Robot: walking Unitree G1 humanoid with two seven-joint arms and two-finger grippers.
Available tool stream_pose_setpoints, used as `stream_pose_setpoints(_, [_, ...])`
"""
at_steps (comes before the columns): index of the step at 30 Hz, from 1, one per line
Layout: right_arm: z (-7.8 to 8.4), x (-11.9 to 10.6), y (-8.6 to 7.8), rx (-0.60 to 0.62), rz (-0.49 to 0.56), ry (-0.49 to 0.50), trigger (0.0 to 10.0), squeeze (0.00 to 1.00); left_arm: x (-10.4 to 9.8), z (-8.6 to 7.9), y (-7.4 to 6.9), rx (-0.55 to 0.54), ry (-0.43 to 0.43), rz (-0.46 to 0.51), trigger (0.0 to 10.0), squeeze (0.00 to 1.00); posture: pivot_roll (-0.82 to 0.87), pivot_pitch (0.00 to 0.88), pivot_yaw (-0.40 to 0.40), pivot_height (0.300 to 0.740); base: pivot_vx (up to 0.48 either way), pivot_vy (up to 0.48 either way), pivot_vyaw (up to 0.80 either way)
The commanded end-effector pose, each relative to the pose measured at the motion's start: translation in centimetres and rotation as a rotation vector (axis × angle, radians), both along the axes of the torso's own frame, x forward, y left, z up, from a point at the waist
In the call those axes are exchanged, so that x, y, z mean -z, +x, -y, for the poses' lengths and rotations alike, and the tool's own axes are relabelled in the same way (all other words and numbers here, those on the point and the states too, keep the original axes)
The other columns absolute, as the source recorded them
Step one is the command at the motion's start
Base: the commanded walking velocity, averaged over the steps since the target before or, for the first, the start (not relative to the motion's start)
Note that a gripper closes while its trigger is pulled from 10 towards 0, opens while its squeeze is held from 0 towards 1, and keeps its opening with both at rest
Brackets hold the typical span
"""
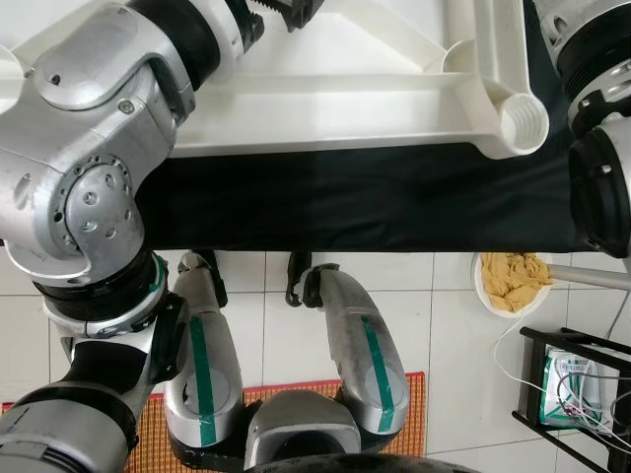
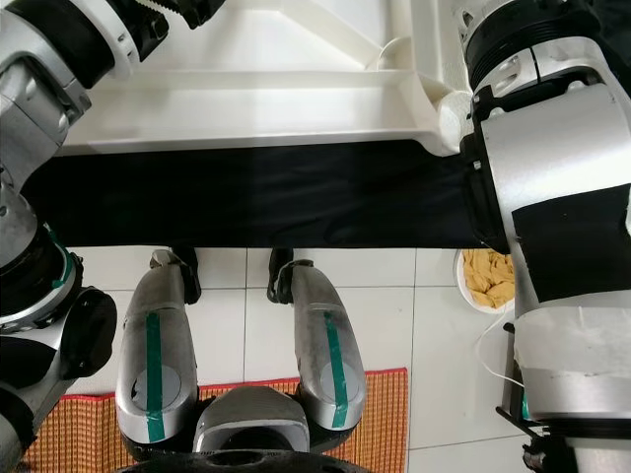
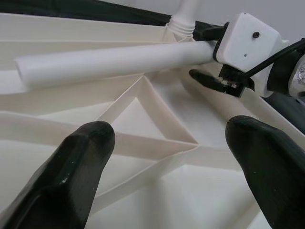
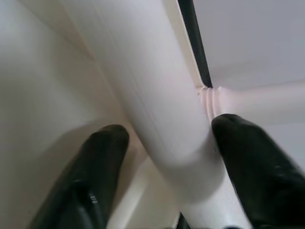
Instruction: Building children table
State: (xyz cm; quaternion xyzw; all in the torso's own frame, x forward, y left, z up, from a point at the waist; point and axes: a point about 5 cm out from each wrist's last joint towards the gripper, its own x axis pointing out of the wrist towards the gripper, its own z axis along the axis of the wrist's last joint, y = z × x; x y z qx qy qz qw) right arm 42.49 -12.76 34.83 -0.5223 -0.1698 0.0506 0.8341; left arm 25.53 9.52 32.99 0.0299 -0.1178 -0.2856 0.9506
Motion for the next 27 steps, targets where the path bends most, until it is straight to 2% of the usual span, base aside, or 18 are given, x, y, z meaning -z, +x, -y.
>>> stream_pose_setpoints(1, [1.9, 0.1, 0.2, 0.070, -0.036, 0.061, 0.0, 0.00, 0.1, 0.4, -0.6, 0.025, 0.006, 0.004, 10.0, 0.00, 0.31, 0.460, -0.218, 0.740, 0.000, 0.000, 0.00])
stream_pose_setpoints(9, [2.1, 1.0, 0.3, 0.076, -0.087, 0.066, 0.0, 0.00, 0.2, 0.1, 0.0, 0.002, 0.000, -0.019, 10.0, 0.00, 0.30, 0.472, -0.216, 0.740, 0.000, 0.000, 0.00])
stream_pose_setpoints(21, [2.2, -0.7, 0.0, 0.047, -0.037, 0.104, 0.0, 0.00, 0.4, -0.3, 0.7, -0.003, 0.001, -0.018, 10.0, 0.00, 0.28, 0.449, -0.218, 0.740, 0.000, 0.000, 0.00])
stream_pose_setpoints(22, [2.3, -1.3, -0.1, 0.036, -0.020, 0.131, 10.0, 0.00, 0.5, -0.3, 1.2, 0.005, -0.001, -0.017, 10.0, 0.00, 0.27, 0.440, -0.220, 0.740, 0.000, 0.000, 0.00])
stream_pose_setpoints(24, [2.3, -1.3, -0.1, 0.036, -0.020, 0.131, 10.0, 0.00, 0.5, -0.3, 1.2, 0.005, -0.001, -0.017, 10.0, 0.00, 0.27, 0.440, -0.220, 0.740, 0.000, 0.000, 0.00])
stream_pose_setpoints(26, [2.6, -2.9, -0.4, 0.013, 0.025, 0.173, 10.0, 0.00, 1.0, -0.9, 1.5, 0.027, -0.014, -0.014, 10.0, 0.00, 0.25, 0.403, -0.214, 0.740, 0.000, 0.000, 0.00])
stream_pose_setpoints(27, [2.6, -2.9, -0.4, 0.013, 0.025, 0.173, 10.0, 0.00, 1.0, -0.9, 1.5, 0.027, -0.014, -0.014, 10.0, 0.00, 0.25, 0.403, -0.214, 0.740, 0.000, 0.000, 0.00])
